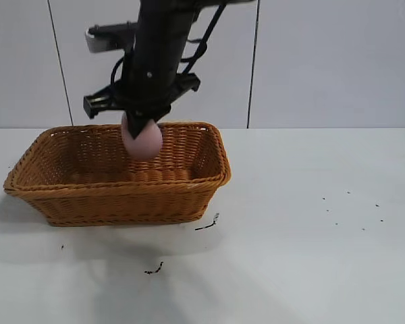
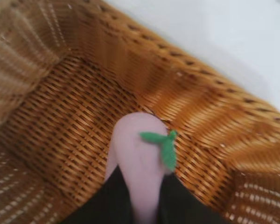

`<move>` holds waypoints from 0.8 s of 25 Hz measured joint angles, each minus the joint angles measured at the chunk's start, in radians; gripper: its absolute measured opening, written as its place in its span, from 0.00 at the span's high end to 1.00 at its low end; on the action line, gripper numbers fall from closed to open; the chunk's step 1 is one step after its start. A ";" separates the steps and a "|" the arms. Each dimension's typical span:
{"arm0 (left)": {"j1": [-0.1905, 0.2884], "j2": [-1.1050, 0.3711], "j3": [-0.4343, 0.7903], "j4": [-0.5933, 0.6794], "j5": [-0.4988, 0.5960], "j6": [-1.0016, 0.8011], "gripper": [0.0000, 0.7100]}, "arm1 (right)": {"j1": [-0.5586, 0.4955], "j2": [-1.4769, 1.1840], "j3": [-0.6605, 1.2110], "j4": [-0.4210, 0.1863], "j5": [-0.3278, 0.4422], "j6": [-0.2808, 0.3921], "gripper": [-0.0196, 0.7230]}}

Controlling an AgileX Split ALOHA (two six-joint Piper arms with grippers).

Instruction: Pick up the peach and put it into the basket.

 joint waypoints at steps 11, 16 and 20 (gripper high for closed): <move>0.000 0.000 0.000 0.000 0.000 0.000 0.03 | -0.018 -0.157 -0.006 0.001 0.004 0.008 0.05; 0.000 0.000 0.000 0.000 0.000 0.000 0.03 | -0.137 -0.196 -0.006 0.002 0.013 0.036 0.05; 0.000 0.000 0.000 0.000 0.000 0.000 0.03 | -0.282 -0.196 -0.006 0.000 0.060 0.040 0.05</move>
